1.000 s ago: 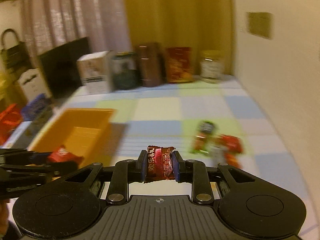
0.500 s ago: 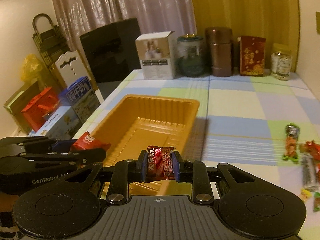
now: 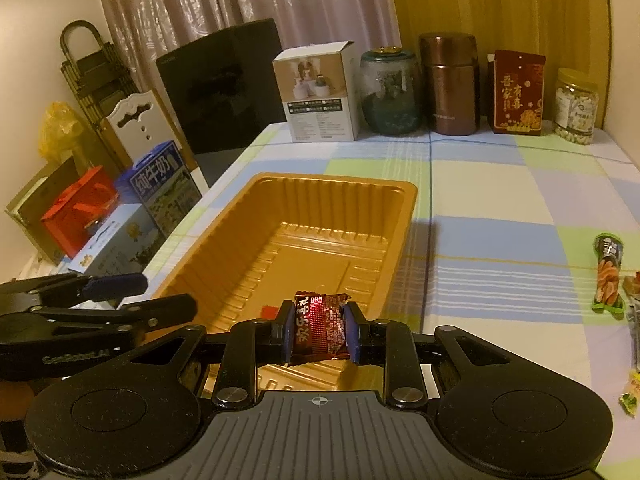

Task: Organize snacks
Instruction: 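Carry both red snacks over the orange tray and open both tools, then move both open tools back toward the snack pile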

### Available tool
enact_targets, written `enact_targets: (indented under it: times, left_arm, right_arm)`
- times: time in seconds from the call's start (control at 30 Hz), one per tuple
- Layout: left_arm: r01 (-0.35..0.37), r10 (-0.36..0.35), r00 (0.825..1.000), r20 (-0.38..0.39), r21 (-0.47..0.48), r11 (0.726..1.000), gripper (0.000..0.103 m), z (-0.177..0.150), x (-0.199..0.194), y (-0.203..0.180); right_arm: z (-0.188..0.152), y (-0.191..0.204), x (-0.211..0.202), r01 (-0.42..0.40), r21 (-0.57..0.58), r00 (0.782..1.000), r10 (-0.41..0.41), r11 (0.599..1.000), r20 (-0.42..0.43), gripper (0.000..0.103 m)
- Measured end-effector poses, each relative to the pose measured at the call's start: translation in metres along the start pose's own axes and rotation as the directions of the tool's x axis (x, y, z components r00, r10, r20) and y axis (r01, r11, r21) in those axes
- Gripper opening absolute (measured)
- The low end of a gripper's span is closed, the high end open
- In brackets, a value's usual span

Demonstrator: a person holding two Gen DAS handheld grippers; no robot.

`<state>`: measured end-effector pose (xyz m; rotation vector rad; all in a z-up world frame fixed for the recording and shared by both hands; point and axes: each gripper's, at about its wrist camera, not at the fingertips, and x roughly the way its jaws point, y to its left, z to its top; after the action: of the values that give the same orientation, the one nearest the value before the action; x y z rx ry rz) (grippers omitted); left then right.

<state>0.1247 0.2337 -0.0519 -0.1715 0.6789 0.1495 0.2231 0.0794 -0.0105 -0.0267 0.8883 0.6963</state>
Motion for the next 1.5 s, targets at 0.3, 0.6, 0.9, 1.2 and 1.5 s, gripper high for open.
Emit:
enact_targets:
  times: [0.3,0.6,0.9,1.2,1.5]
  left_arm:
    - [-0.009,0.01,1.0,0.019,-0.035,0.999,0.067,-0.004,-0.022,0.006]
    - [-0.006,0.008,1.0,0.03,-0.07,0.998,0.067,-0.012,-0.048,-0.003]
    - [0.026,-0.024,0.999,0.044,-0.054,0.998,0.07,-0.02,-0.083,-0.044]
    - [0.079,-0.077,0.996,0.042,-0.042,0.996,0.073,-0.03,-0.104,-0.092]
    - [0.135,-0.136,0.99,0.031,0.029,0.99,0.073,-0.03,-0.103,-0.141]
  right_arm:
    - [0.005,0.013,-0.002,-0.053,0.006,0.998,0.053,0.999,0.032,0.03]
    - [0.004,0.003,-0.036,-0.01,0.095,0.997,0.003,0.995,0.074,0.057]
    - [-0.026,-0.008,-0.106,0.073,0.168,0.99,-0.091,0.983,0.106,0.057]
    - [-0.054,-0.024,-0.169,0.173,0.185,0.97,-0.2,0.967,0.14,0.057]
    - [-0.076,-0.059,-0.213,0.275,0.231,0.938,-0.313,0.933,0.149,0.059]
